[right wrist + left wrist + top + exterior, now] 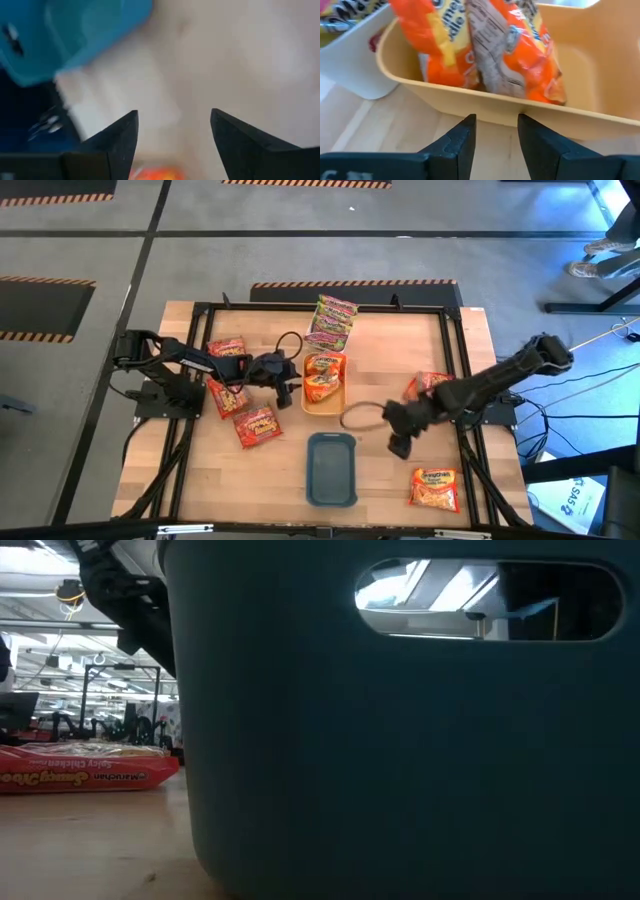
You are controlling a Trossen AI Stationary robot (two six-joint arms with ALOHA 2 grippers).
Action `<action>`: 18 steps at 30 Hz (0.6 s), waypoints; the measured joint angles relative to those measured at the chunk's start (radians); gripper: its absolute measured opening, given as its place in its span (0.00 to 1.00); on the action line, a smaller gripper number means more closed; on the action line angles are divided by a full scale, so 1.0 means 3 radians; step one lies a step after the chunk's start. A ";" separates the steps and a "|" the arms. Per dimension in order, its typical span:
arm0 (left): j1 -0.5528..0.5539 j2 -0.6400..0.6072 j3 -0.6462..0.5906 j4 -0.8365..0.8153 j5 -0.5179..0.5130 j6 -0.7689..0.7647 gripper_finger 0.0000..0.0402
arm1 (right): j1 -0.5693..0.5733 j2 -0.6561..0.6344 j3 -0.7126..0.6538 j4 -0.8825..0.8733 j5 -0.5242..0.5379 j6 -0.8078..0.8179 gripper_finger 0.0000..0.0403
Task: Sort Maruchan noodles
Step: Put the yellow noodle pack into the yellow bin
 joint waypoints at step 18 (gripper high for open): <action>-0.0429 0.0000 0.0000 -0.0188 0.0006 0.0006 0.46 | 0.1490 0.0703 -0.0004 -0.0029 -0.0548 0.2634 0.58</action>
